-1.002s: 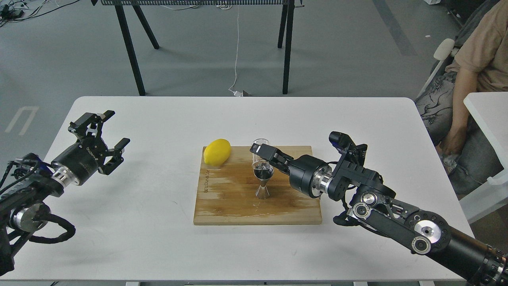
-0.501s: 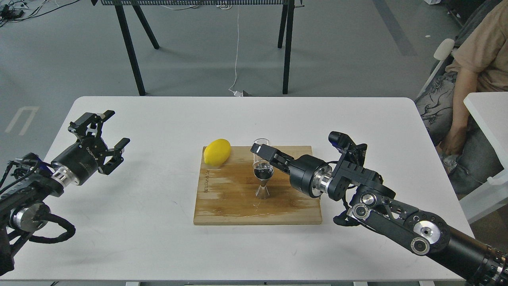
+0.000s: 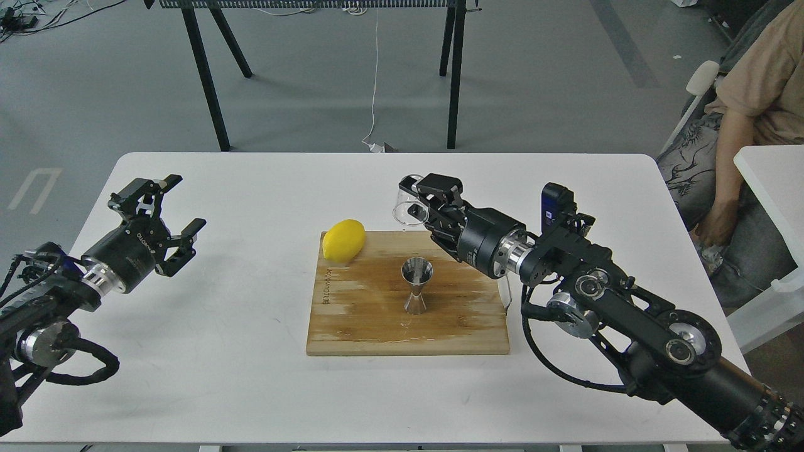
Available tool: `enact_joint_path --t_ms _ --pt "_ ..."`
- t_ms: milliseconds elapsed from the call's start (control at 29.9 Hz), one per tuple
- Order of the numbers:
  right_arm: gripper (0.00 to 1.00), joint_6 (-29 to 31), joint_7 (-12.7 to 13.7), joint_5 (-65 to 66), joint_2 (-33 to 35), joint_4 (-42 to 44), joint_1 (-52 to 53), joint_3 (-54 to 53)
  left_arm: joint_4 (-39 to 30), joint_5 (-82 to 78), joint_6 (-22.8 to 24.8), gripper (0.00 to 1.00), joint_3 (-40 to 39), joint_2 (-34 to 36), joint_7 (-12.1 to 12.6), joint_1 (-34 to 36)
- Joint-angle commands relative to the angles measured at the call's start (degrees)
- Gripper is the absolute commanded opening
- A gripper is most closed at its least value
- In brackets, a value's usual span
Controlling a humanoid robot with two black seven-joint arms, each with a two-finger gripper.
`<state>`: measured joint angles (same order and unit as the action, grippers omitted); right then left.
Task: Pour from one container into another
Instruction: 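Turn the glass upright and carry it back beside the board, then lower the clear glass onto the table with the right gripper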
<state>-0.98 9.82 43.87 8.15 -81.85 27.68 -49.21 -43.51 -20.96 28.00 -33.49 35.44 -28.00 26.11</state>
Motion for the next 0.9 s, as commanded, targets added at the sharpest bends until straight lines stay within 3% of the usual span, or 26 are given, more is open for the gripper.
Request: enact_joint_path --t_ms 0,401,635,869 --pt "0.36 -3.2 0.1 -12.6 -3.1 0.1 -3.7 -7.8 0.0 0.0 0.0 0.92 0.0 0.0 0.0 0.1" --pt "0.36 -11.0 0.1 -49.8 -4.8 3.4 -20.5 -36.5 0.0 0.0 0.0 0.92 0.0 -0.3 0.0 -0.1" --pt "0.37 -11.1 0.8 -61.3 -1.3 9.1 -24.4 -39.6 0.0 0.0 0.0 0.92 0.0 -0.6 0.0 -0.2" --pt "0.37 -13.7 0.8 -62.9 -1.0 10.1 -25.8 -39.4 0.0 0.0 0.0 0.92 0.0 -0.6 0.0 -0.8"
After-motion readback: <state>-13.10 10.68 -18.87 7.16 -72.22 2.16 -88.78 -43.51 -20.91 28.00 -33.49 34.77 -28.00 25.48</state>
